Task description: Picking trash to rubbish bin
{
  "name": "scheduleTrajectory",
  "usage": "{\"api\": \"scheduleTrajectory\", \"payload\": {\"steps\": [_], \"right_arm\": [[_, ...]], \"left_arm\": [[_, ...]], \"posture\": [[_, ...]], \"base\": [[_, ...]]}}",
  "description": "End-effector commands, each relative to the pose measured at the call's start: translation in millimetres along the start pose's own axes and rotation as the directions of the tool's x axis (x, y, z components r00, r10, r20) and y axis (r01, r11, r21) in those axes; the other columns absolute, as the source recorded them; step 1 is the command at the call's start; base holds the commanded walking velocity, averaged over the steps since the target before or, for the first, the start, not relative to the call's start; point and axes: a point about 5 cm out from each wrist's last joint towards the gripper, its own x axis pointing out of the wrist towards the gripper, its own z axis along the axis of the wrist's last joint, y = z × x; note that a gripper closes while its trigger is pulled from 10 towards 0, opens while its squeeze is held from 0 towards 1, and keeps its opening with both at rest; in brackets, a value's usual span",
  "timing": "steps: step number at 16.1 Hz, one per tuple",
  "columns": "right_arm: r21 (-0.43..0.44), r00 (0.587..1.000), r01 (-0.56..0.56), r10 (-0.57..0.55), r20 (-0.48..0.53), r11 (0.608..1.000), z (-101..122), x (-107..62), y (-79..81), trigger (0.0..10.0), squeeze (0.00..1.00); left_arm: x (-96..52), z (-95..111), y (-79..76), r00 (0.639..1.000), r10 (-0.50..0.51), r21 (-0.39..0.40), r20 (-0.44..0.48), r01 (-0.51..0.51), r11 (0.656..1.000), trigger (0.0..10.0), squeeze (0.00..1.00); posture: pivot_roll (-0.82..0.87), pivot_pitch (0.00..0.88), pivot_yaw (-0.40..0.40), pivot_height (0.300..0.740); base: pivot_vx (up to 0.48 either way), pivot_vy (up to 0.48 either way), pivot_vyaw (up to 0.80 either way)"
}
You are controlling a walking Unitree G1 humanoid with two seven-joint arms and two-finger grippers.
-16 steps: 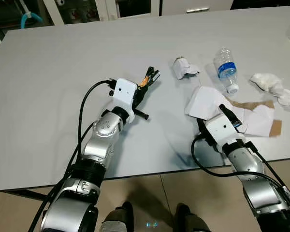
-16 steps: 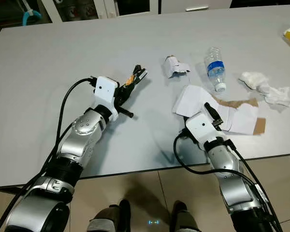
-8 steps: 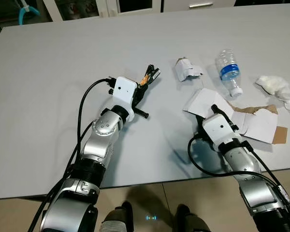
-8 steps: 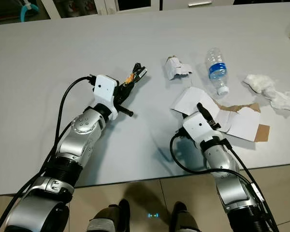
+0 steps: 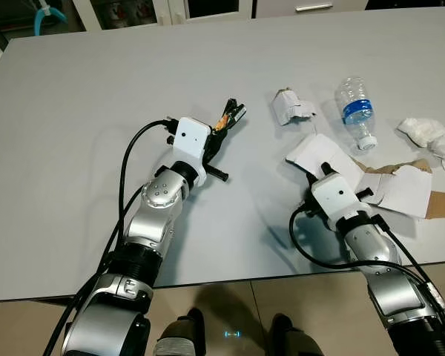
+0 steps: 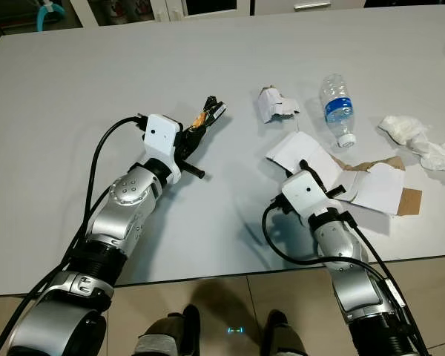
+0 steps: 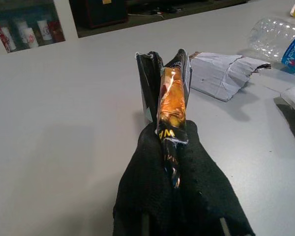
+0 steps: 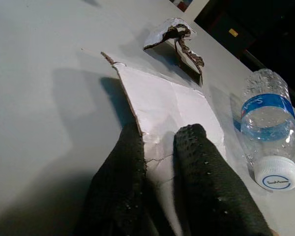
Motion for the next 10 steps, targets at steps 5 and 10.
{"api": "scheduleTrajectory", "payload": {"steps": [5, 10], "right_arm": [[-0.028, 0.999, 0.026, -0.027, -0.042, 0.999, -3.9, -10.0, -0.9, 0.0, 0.0], [0.056, 0.975, 0.175, -0.181, 0.13, 0.983, 53.7, -15.5, -23.6, 0.0, 0.0]], "left_arm": [[-1.9, -2.7, -0.7, 1.0, 0.015, 0.004, -0.005, -0.015, 1.0, 10.0, 0.0], [0.3, -2.0, -2.4, 0.999, 0.032, -0.003, 0.006, -0.032, 0.999, 10.0, 0.0]], "posture": [[0.15, 0.249, 0.084, 0.74], [0.14, 0.224, 0.065, 0.74]], "base": [[0.0, 0.0, 0.0], [0.0, 0.0, 0.0]]}}
